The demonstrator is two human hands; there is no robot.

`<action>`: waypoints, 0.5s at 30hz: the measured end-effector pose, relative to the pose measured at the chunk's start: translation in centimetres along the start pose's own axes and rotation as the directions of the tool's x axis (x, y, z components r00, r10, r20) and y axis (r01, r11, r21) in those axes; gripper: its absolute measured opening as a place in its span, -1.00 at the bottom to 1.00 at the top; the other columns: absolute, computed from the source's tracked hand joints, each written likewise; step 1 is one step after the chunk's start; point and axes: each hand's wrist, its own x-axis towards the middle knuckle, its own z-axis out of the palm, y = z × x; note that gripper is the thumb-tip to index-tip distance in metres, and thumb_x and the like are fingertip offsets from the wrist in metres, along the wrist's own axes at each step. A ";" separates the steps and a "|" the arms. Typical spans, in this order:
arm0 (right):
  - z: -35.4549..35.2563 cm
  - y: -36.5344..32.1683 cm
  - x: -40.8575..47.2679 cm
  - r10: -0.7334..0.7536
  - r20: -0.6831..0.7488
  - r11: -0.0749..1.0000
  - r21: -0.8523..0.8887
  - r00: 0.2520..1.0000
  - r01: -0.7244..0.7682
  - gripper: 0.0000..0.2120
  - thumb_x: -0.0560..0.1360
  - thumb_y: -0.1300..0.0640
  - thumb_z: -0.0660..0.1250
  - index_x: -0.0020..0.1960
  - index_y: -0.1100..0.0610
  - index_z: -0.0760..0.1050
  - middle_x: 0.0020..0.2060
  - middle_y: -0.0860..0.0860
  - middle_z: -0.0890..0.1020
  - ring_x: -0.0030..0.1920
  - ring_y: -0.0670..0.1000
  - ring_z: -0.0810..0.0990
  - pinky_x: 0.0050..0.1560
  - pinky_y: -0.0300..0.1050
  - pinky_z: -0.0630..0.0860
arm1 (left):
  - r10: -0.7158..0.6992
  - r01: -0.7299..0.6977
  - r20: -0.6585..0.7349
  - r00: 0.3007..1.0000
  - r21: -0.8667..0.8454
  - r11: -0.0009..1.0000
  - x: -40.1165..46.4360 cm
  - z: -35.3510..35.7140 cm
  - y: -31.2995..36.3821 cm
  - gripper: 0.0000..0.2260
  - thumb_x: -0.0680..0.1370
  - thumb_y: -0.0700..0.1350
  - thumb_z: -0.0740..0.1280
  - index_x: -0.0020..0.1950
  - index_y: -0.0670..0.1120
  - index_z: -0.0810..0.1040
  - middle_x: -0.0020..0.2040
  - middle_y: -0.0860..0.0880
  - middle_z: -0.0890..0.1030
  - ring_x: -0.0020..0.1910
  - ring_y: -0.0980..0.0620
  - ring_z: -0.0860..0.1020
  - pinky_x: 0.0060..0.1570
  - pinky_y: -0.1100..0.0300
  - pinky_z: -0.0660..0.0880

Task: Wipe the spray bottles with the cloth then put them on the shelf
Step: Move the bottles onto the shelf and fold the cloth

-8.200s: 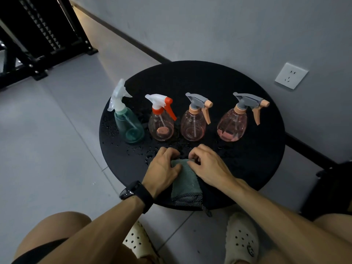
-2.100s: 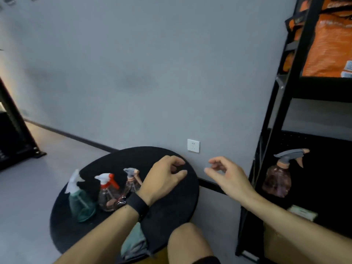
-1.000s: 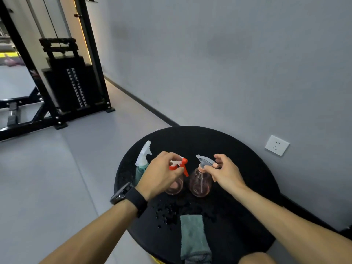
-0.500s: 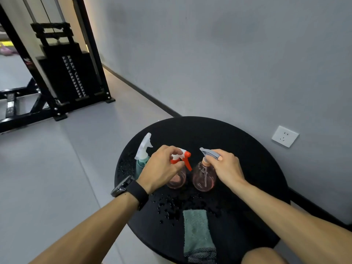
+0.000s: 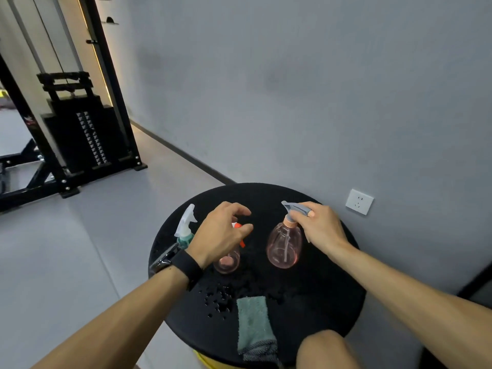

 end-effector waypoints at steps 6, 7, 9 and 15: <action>-7.1 -0.4 -2.9 -0.005 -0.099 1.000 -0.004 0.995 0.005 -0.71 0.39 0.12 0.36 -0.49 0.03 0.45 -0.62 -0.17 0.42 -0.43 -0.04 0.38 -0.37 -0.13 0.30 | 0.118 -0.118 0.038 0.992 0.011 0.993 -1.3 0.1 6.0 -0.77 0.55 0.01 0.39 0.20 0.06 0.57 0.17 0.10 0.52 0.09 0.15 0.54 -0.02 0.35 0.37; -8.3 -0.4 -3.5 -0.010 -0.116 1.000 -0.014 0.993 0.009 -0.69 0.40 0.13 0.36 -0.50 0.06 0.40 -0.63 -0.18 0.41 -0.44 -0.05 0.37 -0.38 -0.15 0.28 | 0.140 -0.141 0.042 0.989 0.007 0.990 -1.6 0.2 7.1 -0.77 0.55 0.01 0.39 0.20 0.06 0.57 0.16 0.11 0.52 0.08 0.16 0.54 -0.02 0.36 0.37; -10.8 -0.5 -4.8 -0.014 -0.139 1.000 -0.025 0.990 0.010 -0.70 0.41 0.13 0.35 -0.45 0.11 0.36 -0.61 -0.15 0.41 -0.48 -0.07 0.34 -0.38 -0.16 0.29 | 0.182 -0.183 0.046 0.982 0.003 0.983 -2.1 0.3 9.4 -0.77 0.55 0.01 0.39 0.20 0.05 0.57 0.16 0.11 0.52 0.08 0.16 0.54 -0.01 0.37 0.37; -17.2 -0.2 -8.4 0.012 -0.220 0.998 -0.062 0.976 -0.026 -0.75 0.32 0.07 0.37 -0.36 0.23 0.42 -0.53 0.00 0.40 -0.48 0.02 0.35 -0.37 -0.13 0.30 | 0.293 -0.294 0.077 0.953 0.008 0.956 -3.6 1.4 15.7 -0.76 0.55 -0.01 0.40 0.21 0.02 0.57 0.18 0.06 0.54 0.08 0.13 0.55 0.04 0.31 0.39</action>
